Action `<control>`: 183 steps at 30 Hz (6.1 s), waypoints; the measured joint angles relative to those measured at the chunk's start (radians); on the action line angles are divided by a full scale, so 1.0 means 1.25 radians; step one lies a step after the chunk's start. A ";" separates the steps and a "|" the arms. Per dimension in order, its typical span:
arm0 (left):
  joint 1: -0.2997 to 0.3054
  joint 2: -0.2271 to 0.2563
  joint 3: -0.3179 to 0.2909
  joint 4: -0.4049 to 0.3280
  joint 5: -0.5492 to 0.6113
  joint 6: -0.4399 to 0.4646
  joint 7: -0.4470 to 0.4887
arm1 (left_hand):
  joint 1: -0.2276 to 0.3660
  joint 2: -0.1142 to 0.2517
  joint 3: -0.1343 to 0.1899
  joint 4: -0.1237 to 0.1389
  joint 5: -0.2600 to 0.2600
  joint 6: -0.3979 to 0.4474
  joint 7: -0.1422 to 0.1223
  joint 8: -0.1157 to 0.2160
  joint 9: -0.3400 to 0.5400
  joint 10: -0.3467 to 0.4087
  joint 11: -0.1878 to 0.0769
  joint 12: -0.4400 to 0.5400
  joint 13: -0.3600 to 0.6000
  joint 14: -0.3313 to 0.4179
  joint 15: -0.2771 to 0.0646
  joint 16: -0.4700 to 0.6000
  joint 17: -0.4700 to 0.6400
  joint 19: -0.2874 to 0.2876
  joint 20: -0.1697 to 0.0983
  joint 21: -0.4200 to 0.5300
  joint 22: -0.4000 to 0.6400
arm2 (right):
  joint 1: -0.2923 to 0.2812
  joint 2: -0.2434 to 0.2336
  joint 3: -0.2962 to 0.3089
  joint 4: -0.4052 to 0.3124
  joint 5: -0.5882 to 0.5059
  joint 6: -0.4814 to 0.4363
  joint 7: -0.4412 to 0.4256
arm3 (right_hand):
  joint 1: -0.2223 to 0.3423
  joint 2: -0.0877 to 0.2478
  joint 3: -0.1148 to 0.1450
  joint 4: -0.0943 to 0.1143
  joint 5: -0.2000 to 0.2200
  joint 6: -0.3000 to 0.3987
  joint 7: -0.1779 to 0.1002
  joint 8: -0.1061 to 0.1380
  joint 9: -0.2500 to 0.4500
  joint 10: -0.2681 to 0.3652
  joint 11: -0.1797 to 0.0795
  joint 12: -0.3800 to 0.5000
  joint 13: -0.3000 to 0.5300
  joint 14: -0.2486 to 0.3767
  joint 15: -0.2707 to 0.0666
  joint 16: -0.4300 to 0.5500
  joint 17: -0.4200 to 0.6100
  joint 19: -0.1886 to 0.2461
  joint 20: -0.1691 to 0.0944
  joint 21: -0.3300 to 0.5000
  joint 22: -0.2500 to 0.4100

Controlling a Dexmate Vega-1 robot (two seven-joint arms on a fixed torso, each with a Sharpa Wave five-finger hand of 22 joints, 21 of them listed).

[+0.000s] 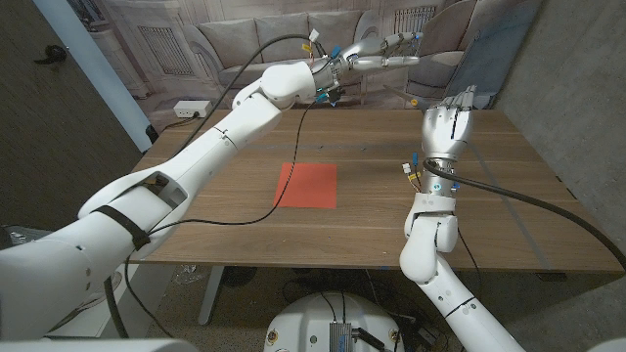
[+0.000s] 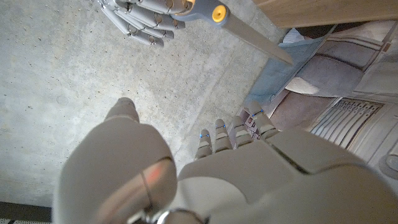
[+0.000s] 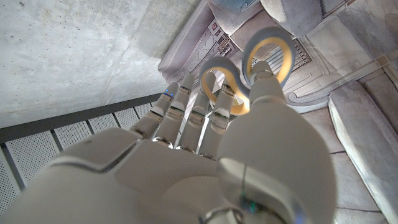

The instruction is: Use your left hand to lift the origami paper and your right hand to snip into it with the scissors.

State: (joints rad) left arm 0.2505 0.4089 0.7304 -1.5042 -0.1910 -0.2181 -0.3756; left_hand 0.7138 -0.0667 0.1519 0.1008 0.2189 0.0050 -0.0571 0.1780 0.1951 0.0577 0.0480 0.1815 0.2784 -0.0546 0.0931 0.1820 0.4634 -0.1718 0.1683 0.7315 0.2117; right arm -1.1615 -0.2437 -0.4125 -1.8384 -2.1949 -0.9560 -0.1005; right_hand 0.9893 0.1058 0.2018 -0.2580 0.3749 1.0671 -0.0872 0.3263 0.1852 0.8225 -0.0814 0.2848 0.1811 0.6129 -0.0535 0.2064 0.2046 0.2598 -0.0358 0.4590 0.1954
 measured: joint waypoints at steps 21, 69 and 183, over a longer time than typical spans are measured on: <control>0.099 0.104 -0.049 -0.191 0.253 0.192 0.216 | -0.002 0.023 -0.010 0.003 0.007 0.080 0.051 0.041 0.002 0.086 0.020 0.054 -0.015 0.042 0.000 0.029 -0.026 0.000 0.000 0.010 0.004 | -0.007 0.032 0.025 0.002 -0.049 0.011 0.070 | 0.002 -0.002 0.003 -0.003 -0.003 0.001 0.001 -0.002 -0.001 0.003 -0.003 -0.009 0.000 0.000 0.000 -0.003 0.000 0.000 0.000 0.000 0.000; 0.082 0.300 0.055 -0.329 0.382 0.586 -0.038 | 0.052 0.064 0.000 -0.042 -0.017 0.316 0.166 0.077 0.004 0.325 0.056 0.127 -0.020 0.182 0.005 0.080 -0.064 0.000 0.015 0.068 0.015 | 0.008 0.040 -0.006 0.014 -0.019 0.012 0.066 | -0.001 0.001 0.012 -0.012 0.000 0.010 0.010 -0.005 -0.001 0.020 0.003 -0.025 0.000 0.000 0.000 -0.006 0.000 0.000 0.000 -0.003 0.000; 0.172 0.182 0.198 -0.125 1.041 0.648 -0.114 | 0.106 0.053 -0.020 -0.089 0.001 0.430 0.177 0.053 0.004 0.442 0.010 0.115 -0.026 0.288 -0.062 0.123 -0.096 0.073 0.010 0.111 -0.010 | 0.016 -0.033 -0.063 -0.007 0.139 -0.003 0.019 | 0.003 -0.003 0.028 -0.028 0.003 0.014 0.014 -0.018 -0.001 0.030 0.008 -0.053 0.002 0.003 -0.003 -0.008 0.000 -0.004 0.004 -0.009 0.000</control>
State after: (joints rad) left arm 0.4660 0.6369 0.9781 -1.6607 1.1105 0.5924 -0.5176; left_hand 0.8466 -0.0004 0.1273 -0.0099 0.2204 0.5423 0.1639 0.2437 0.2001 0.6106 0.0606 0.3248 0.2460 0.3057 0.0154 0.3352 0.3430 -0.0804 0.1813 0.8708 0.1997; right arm -1.1415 -0.2849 -0.4916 -1.8476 -2.0207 -0.9596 -0.0765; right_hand 0.9926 0.1025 0.2367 -0.2929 0.3792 1.0841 -0.0701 0.3037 0.1841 0.8598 -0.0718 0.2189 0.1838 0.6169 -0.0576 0.1961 0.2050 0.2548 -0.0304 0.4473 0.1956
